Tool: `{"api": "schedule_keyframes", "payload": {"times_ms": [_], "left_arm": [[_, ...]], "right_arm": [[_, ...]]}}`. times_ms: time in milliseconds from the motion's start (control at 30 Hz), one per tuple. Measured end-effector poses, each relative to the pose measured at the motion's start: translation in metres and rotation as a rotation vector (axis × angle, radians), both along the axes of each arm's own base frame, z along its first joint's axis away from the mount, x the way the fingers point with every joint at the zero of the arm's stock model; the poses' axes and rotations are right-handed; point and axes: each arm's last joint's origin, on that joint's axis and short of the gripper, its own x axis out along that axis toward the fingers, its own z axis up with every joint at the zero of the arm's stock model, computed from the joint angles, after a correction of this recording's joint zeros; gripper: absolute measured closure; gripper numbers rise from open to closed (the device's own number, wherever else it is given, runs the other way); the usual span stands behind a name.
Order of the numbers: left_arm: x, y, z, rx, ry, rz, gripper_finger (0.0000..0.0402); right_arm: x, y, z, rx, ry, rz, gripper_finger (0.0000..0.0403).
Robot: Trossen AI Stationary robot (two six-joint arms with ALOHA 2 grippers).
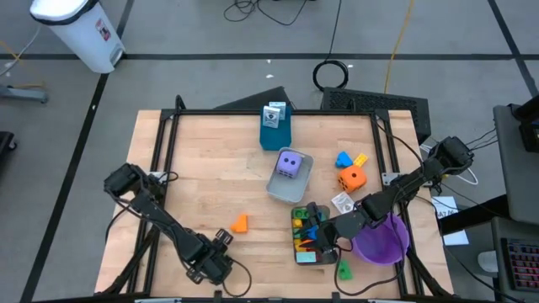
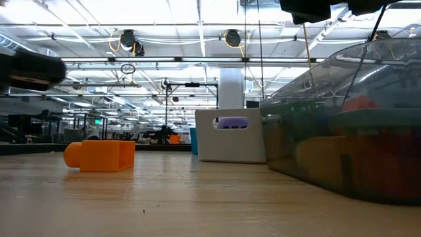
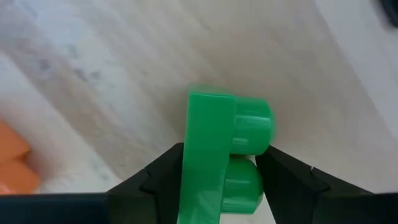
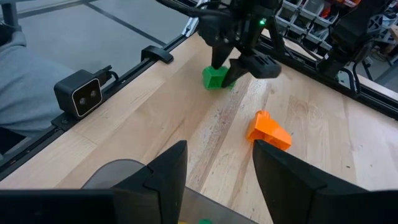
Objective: Pick & Place Toys
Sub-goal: Put the green game piece into the black bin
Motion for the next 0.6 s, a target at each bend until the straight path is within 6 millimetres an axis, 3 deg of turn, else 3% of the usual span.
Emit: {"api": "schedule_keyframes", "payload": {"times_ms": [133,367,600], "left_arm": [[0.008,0.008,0.000,-0.006,0.001,0.054,0.0228],[0.025,0.024,0.003,-0.040,-0.032,0.118,0.0228],[0.042,0.050,0.028,-0.100,-0.126,0.216,0.0221]], "right_arm": [[0.000,0.000,0.000,-0.014,-0.005,0.005,0.0227],[0.000,0.000,0.001,-0.018,-0.021,0.011,0.0231],[0.001,0.000,0.002,-0.079,-0.050,0.036,0.0227]]}}
